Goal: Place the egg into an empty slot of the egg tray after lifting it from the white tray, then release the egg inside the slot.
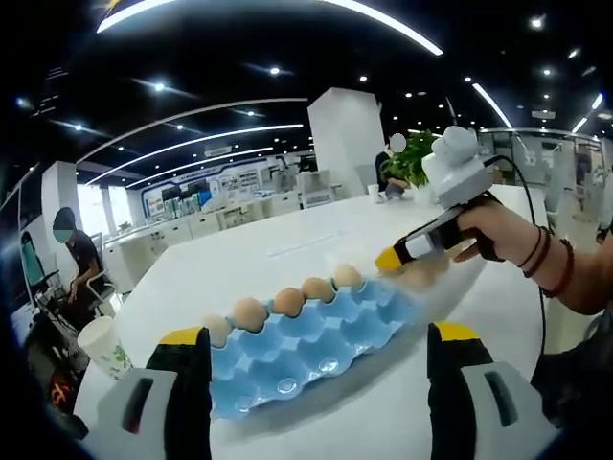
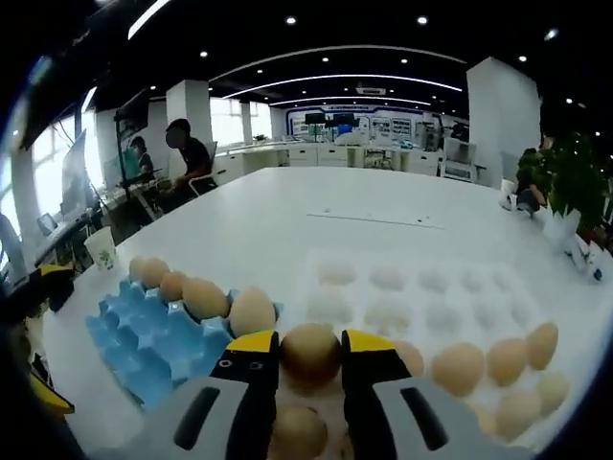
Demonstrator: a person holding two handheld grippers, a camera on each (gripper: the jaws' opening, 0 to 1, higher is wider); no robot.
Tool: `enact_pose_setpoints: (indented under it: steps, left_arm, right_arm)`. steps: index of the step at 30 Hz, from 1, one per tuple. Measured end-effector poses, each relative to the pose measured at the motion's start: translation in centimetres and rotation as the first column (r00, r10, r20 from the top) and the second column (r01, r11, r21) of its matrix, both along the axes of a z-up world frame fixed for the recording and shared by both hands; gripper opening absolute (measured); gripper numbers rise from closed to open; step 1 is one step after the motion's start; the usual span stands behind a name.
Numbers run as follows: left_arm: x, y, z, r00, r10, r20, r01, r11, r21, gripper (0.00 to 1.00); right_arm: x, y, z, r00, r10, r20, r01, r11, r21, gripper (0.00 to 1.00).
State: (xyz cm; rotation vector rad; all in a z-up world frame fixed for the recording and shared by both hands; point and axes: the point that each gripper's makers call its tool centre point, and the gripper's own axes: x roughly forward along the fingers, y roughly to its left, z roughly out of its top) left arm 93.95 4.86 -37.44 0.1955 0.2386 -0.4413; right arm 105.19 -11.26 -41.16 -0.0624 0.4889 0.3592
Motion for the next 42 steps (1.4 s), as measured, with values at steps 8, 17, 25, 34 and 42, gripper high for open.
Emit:
enact_pose_setpoints:
  steps: [8,17,25,34,42]
  left_arm:
    - [0.0,-0.2,-0.1,1.000,-0.002,-0.003,0.002,1.000,0.003,0.96]
    - [0.1,-0.6,-0.5,1.000,-0.005,-0.013,0.005,1.000,0.006,0.95]
    - [0.2,-1.0,-0.5,1.000,-0.018,-0.012,0.018,1.000,0.009,0.95]
    - [-0.1,-0.6,-0.7,1.000,-0.008,-0.016,0.008,1.000,0.014,0.93]
    - [0.0,-0.6,-0.4,1.000,-0.010,-0.008,0.011,1.000,0.013,0.93]
  right_arm:
    - [-0.2,0.3,0.7,0.999,0.029,0.044,-0.029,1.000,0.006,0.26]
    - [0.1,-0.2,-0.3,0.999,0.052,0.007,-0.052,0.997,0.052,0.27]
    - [-0.1,0.7,-1.2,0.992,0.123,-0.017,-0.124,0.987,-0.099,0.31]
    - [0.0,0.0,-1.2,0.994,0.105,-0.012,-0.106,0.988,-0.109,0.26]
    - [0.0,-0.3,0.6,0.995,0.083,0.047,-0.084,0.996,0.025,0.25]
